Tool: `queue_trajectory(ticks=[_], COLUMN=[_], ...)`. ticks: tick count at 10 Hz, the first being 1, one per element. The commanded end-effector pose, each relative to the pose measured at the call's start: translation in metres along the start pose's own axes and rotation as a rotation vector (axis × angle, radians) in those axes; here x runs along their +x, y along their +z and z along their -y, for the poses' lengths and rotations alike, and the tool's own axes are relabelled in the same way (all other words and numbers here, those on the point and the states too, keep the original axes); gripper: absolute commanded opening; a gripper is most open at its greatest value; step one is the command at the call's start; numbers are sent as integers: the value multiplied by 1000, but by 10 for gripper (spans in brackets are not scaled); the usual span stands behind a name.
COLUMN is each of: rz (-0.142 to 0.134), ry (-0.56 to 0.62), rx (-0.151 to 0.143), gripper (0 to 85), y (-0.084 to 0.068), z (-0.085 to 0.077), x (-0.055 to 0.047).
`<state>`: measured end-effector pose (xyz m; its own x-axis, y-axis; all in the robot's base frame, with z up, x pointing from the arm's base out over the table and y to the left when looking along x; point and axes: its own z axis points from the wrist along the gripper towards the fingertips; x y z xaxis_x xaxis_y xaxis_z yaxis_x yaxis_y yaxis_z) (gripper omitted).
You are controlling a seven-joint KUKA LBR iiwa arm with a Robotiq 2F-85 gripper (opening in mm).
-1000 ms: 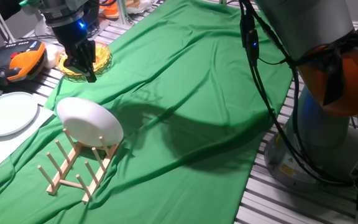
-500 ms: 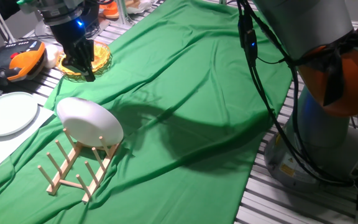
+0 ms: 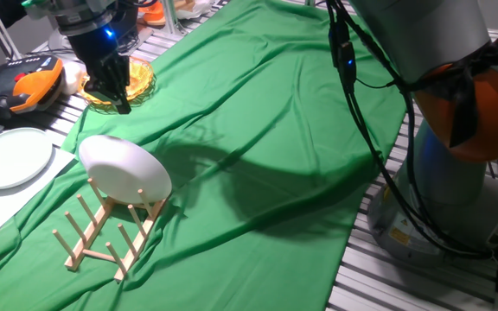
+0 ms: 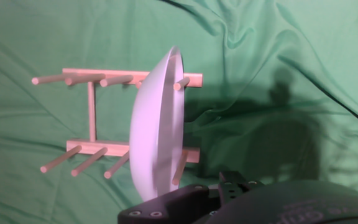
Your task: Put the dish on the dish rack
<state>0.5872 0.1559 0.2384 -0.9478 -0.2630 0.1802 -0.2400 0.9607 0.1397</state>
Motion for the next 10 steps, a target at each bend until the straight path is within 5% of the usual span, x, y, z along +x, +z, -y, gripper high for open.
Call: queue_trajectory(ticks=[1, 10], rz=[0, 5], ry=[1, 7], rx=[1, 13], gripper=[0, 0], y=[0, 0], z=[0, 0], x=[0, -1])
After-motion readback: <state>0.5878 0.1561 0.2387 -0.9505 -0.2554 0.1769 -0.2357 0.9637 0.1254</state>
